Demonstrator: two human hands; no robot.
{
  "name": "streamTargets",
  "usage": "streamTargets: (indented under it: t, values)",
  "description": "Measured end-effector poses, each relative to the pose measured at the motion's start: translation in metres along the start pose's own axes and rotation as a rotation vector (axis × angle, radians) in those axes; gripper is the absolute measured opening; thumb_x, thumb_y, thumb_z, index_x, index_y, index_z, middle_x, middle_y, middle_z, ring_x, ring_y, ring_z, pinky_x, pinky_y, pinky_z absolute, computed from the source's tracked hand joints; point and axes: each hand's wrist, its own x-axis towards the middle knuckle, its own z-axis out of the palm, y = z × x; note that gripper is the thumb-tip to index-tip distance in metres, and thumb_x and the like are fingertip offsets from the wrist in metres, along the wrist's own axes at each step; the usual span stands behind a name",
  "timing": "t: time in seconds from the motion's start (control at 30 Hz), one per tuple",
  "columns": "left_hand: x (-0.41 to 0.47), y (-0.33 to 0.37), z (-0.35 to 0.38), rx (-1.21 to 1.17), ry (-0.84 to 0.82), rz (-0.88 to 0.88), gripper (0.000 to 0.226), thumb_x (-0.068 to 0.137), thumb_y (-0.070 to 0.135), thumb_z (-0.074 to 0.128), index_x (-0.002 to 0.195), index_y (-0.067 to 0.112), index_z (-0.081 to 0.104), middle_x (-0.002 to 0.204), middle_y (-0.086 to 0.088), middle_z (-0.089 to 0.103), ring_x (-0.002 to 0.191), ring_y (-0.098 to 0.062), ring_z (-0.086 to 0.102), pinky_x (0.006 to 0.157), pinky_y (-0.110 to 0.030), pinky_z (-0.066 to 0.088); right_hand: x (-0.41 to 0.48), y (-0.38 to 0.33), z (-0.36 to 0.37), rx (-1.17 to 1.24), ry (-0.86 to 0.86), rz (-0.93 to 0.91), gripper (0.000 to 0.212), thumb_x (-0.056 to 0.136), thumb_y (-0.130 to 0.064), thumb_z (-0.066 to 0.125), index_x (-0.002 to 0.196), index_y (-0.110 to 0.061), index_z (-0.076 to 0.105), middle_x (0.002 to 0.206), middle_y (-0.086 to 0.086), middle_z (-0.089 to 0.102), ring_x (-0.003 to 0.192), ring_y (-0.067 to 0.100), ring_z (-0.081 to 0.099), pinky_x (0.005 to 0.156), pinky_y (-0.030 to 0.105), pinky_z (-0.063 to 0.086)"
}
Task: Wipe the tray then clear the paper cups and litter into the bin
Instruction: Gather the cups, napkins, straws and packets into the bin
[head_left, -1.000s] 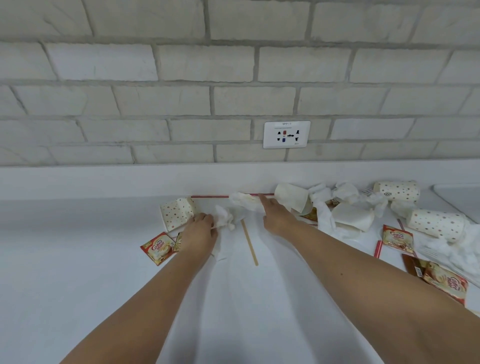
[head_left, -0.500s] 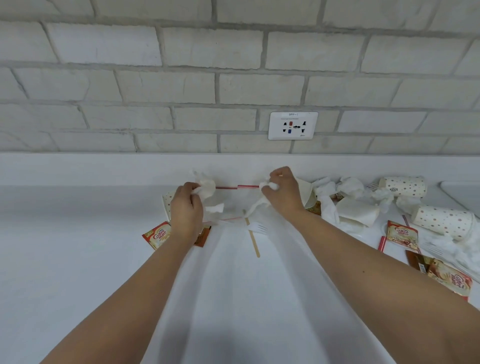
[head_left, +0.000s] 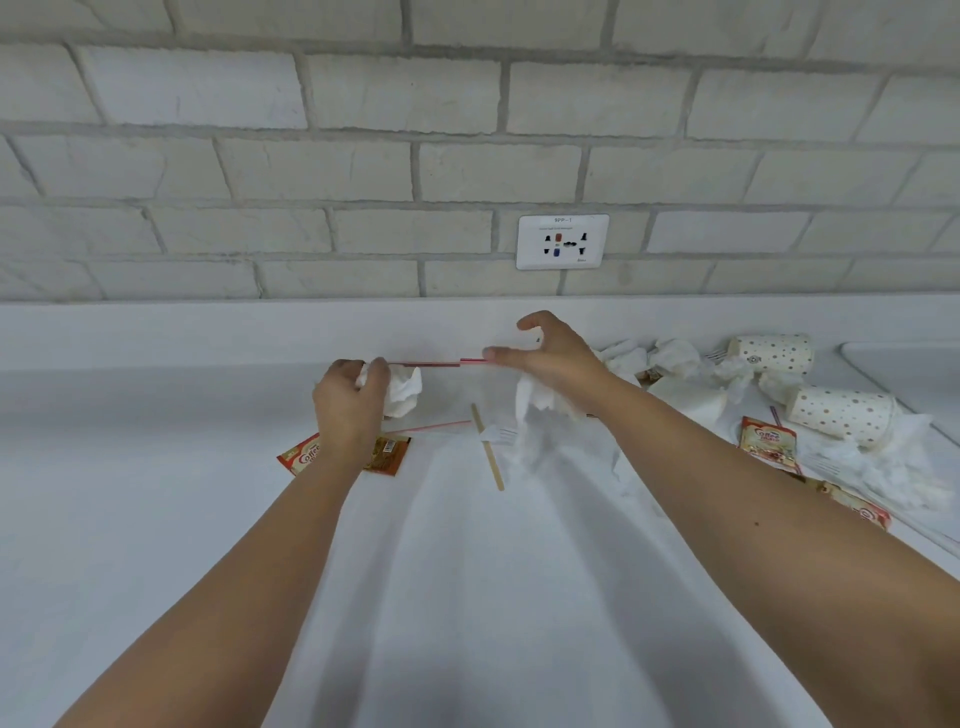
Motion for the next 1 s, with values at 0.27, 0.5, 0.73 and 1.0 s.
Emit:
streamTargets:
  t: [0.27, 0.5, 0.73, 1.0]
  values:
    - [-0.039, 0.031, 0.043, -0.015, -0.222, -0.073, 0.022, 0.080, 0.011, 0.057, 0.086, -0.009, 0.066, 0.074, -0.011, 0.053, 0.060, -0.015, 0.042, 0.053, -0.025, 0.033, -0.043, 0.029, -0.044, 0.230, 0.025, 0.050, 0.035, 0.077, 0.012, 0.061, 0.105, -0.007, 0.058, 0.092, 0.003, 0.050, 0.088, 0.024, 0.051, 0.066, 0.029, 0.044]
    - [-0.105, 0.069, 0.109, -0.099, -0.432, -0.061, 0.012, 0.079, 0.008, 0.061, 0.068, 0.003, 0.063, 0.063, -0.003, 0.050, 0.057, -0.016, 0.043, 0.050, -0.023, 0.034, -0.110, 0.075, -0.109, 0.192, 0.190, 0.112, 0.033, 0.083, 0.008, 0.056, 0.113, -0.005, 0.061, 0.107, 0.006, 0.052, 0.090, 0.018, 0.049, 0.064, 0.020, 0.038]
    - [-0.223, 0.121, 0.194, -0.234, -0.718, -0.006, 0.025, 0.081, 0.005, 0.057, 0.062, 0.009, 0.040, 0.060, -0.002, 0.031, 0.055, -0.013, 0.028, 0.051, -0.025, 0.025, -0.225, 0.137, -0.203, 0.186, 0.422, 0.212, 0.020, 0.084, 0.006, 0.054, 0.088, -0.012, 0.059, 0.097, 0.006, 0.052, 0.071, 0.014, 0.047, 0.055, 0.018, 0.036]
    - [-0.394, 0.182, 0.258, -0.311, -0.973, 0.054, 0.028, 0.086, 0.017, 0.057, 0.066, 0.012, 0.039, 0.067, -0.004, 0.038, 0.062, -0.016, 0.036, 0.057, -0.028, 0.030, -0.369, 0.209, -0.283, 0.400, 0.638, 0.349, 0.023, 0.090, 0.012, 0.041, 0.080, -0.005, 0.055, 0.092, 0.015, 0.053, 0.074, 0.030, 0.063, 0.067, 0.036, 0.061]
